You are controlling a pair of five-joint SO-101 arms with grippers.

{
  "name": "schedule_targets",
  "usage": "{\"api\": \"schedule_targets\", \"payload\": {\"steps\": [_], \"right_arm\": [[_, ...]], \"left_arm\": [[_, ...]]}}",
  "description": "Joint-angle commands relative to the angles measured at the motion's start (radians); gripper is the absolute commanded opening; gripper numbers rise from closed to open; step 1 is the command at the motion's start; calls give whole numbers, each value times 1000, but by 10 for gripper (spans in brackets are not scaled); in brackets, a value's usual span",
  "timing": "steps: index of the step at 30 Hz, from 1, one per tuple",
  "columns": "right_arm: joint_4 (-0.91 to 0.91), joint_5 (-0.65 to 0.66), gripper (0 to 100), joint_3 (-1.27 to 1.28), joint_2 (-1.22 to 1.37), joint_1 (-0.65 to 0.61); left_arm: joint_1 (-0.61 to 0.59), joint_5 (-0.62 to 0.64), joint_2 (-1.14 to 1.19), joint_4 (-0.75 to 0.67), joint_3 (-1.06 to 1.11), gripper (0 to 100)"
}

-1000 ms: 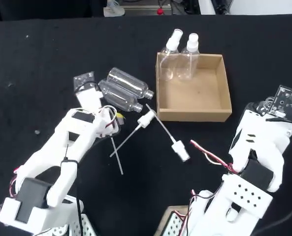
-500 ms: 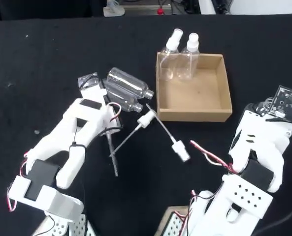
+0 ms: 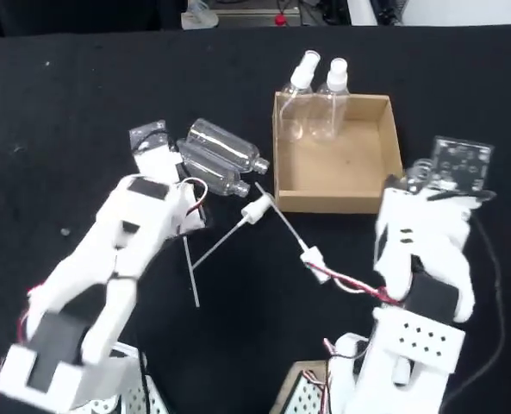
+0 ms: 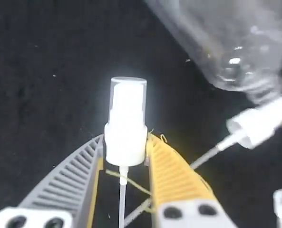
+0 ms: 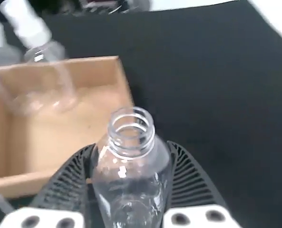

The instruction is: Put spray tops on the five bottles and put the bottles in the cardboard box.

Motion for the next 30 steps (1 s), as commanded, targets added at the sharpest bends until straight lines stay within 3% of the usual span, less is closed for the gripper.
{"api": "schedule_targets", "payload": {"steps": [1,7,16,20,24,30], "right_arm": [[100,-2,28,-111,-96,-117],[35,-2,26,-38,-145,-425],[-462,-2,25,231,-143,-847],[-658,-2,25,361,-143,-924],[-822,-2,25,498,-145,-933],[-833,-2,25,579,-148,-933]], "left_arm": [[-71,-12,-203,-118,94,36],[-147,-12,-417,-310,294,36],[-275,-11,-646,-410,415,36],[-335,-6,-744,-431,447,36],[-297,-9,-844,-431,461,36],[-229,-11,-1042,-433,426,39]]}}
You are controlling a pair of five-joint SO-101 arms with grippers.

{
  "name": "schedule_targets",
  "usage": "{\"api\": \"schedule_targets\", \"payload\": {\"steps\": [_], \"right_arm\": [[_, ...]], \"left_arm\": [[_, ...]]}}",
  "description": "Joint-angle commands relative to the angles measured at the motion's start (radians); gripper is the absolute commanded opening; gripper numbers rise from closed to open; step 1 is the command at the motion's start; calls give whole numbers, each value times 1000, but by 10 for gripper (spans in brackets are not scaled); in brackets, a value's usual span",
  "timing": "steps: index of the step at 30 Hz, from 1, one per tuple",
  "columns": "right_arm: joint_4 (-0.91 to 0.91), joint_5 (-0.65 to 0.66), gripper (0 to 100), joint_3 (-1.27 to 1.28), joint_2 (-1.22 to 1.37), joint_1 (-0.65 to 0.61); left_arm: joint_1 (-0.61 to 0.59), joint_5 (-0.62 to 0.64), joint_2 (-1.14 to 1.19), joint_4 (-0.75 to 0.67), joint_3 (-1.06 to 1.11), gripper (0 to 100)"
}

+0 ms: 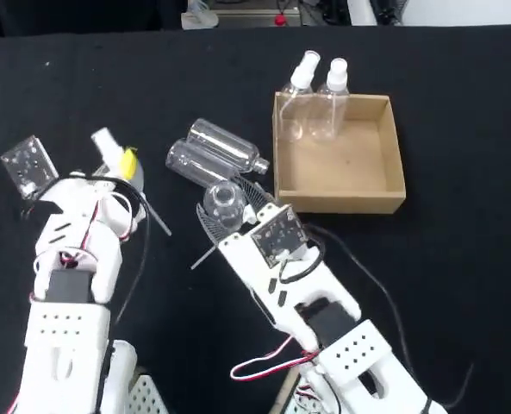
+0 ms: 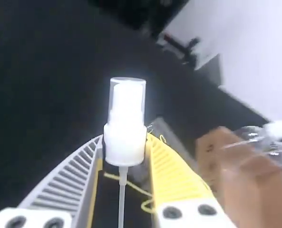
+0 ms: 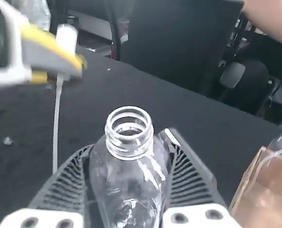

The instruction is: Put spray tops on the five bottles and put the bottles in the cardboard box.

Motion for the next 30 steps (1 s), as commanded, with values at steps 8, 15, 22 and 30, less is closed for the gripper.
{"api": "schedule_targets", "payload": {"steps": [8,15,22,30], "right_arm": [[-37,-2,25,51,-24,-11],[-37,-2,25,67,-24,-12],[-38,-2,25,70,-24,-12],[-38,-2,25,71,-24,-12]], "left_arm": [[13,-5,-446,-17,-116,40],[260,-252,-586,-25,-125,40],[484,-330,-582,-15,-130,40],[493,-324,-422,-75,-108,40]]}}
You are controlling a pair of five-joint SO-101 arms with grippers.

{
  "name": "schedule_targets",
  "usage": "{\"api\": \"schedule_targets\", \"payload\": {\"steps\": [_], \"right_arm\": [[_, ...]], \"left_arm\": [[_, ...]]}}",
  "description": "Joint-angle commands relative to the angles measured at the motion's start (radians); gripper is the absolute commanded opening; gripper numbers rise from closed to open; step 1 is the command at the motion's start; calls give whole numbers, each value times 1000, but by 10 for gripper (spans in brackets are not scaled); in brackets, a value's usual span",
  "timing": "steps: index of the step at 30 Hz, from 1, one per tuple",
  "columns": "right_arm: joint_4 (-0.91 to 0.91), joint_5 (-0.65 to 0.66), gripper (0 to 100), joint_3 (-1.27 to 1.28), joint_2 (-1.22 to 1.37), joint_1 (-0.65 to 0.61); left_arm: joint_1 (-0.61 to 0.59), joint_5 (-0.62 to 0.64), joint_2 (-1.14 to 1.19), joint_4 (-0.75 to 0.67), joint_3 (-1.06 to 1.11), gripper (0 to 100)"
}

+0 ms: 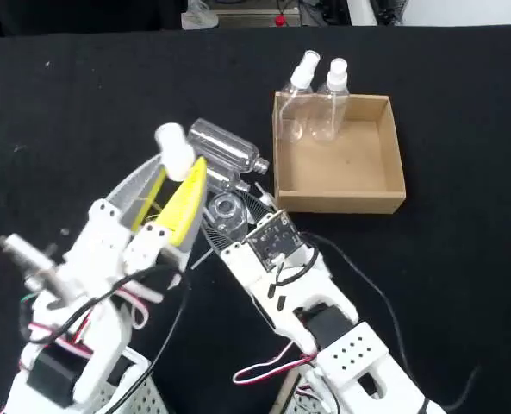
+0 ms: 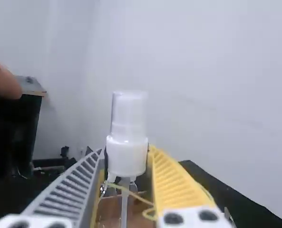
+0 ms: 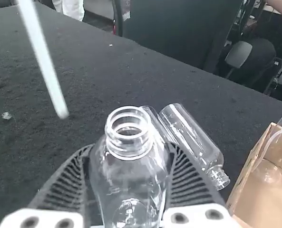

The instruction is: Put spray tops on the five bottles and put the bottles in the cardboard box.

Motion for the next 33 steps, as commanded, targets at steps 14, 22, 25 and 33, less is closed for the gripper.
{"api": "schedule_targets", "payload": {"steps": [14,22,25,33], "right_arm": [[-32,-2,25,-4,-21,-11],[-32,3,25,-4,-21,-11],[-32,3,25,-4,-21,-11],[-32,3,25,-4,-21,-11]], "left_arm": [[-12,-12,157,-236,81,40],[-16,-12,149,-238,205,40],[-10,-12,149,-238,226,40],[-5,-9,149,-196,225,50]]}}
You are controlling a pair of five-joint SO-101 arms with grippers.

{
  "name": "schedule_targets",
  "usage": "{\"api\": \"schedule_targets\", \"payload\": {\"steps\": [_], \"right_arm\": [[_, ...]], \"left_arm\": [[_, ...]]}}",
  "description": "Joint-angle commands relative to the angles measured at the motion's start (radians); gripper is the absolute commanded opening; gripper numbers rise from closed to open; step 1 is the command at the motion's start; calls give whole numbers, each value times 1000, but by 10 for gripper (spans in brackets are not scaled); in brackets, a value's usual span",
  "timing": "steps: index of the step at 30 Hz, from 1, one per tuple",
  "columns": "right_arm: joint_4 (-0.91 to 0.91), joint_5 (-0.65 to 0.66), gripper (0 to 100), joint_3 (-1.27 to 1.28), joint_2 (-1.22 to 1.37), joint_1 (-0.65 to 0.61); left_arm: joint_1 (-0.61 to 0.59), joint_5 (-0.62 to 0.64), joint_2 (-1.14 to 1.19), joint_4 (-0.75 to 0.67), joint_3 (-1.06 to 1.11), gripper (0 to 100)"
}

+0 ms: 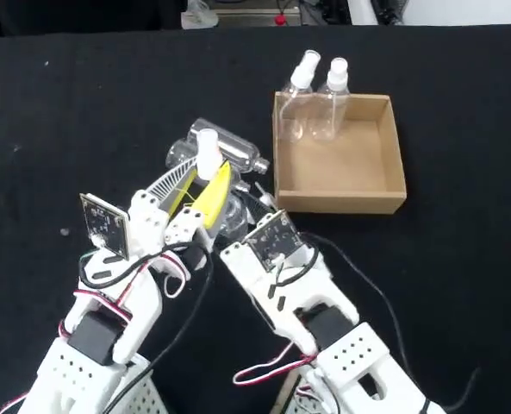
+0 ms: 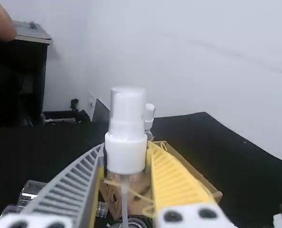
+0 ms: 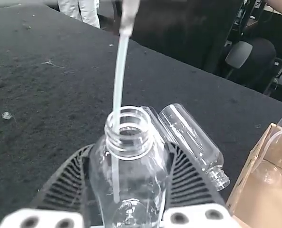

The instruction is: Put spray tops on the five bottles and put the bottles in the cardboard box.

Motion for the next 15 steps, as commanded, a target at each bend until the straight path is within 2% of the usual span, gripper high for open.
{"api": "schedule_targets", "payload": {"steps": [1,6,10,15], "right_arm": [[-32,2,25,-4,-21,-11],[-32,3,25,-2,-19,-11],[-32,3,25,-2,-21,-11],[-32,3,25,-2,-21,-11]], "left_arm": [[16,-5,-3,29,-18,73],[45,-2,-5,155,-56,225],[45,-2,-5,230,-136,223],[19,-9,-5,242,-180,223]]}}
